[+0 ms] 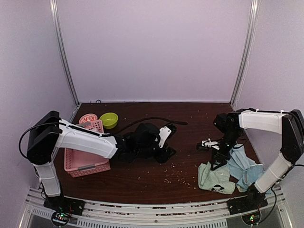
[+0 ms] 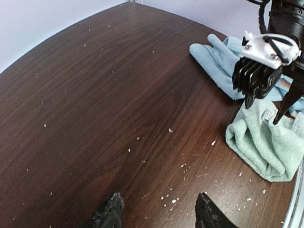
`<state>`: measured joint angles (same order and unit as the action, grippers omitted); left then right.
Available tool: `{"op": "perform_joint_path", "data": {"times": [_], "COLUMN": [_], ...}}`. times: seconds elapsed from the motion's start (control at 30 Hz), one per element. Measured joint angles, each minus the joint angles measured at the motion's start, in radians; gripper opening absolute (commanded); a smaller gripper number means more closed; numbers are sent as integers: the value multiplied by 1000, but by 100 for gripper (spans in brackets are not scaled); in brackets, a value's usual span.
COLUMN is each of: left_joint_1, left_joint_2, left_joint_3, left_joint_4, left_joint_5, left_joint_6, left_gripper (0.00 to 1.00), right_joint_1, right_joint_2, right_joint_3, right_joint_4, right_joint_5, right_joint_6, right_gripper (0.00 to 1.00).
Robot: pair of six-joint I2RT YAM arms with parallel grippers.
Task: Roll the towels
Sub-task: Move the bin to the corner of the board, then pick up the towel from the towel pile.
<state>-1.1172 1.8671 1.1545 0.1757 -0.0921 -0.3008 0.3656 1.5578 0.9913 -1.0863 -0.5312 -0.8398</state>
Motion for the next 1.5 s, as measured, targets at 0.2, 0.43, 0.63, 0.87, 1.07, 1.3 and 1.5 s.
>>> {"op": "perform_joint_path", "data": {"times": [0.2, 0.43, 0.63, 0.87, 1.07, 1.3, 1.5], "left_joint_1": [17, 59, 57, 66, 70, 71, 66], "left_joint_2": [-29, -119, -261, -427, -549, -509, -301], "left_joint_3": [-129, -309, -435, -544, -612, -600, -469], "left_joint_4": [-36, -103, -152, -261, -373, -283, -203], "left_joint_5": [-5, -43, -109, -231, -311, -283, -242], "left_joint_6": [-77, -176, -267, -437, -580, -510, -414], "left_gripper": [53, 53, 53, 53, 53, 57, 58], "right_joint_1": [26, 32, 32, 34, 36, 46, 63], "right_joint_2": [37, 45, 40, 43, 43, 61, 84], "right_joint_3": [-1, -1, 0, -3, -3, -1, 38], "right_joint_4": [56, 77, 112, 148, 154, 147, 84], "right_joint_5": [17, 37, 67, 93, 109, 81, 38], "right_joint_6": [23, 62, 111, 137, 141, 137, 126], "right_gripper": [44, 42, 44, 44, 46, 12, 0]}}
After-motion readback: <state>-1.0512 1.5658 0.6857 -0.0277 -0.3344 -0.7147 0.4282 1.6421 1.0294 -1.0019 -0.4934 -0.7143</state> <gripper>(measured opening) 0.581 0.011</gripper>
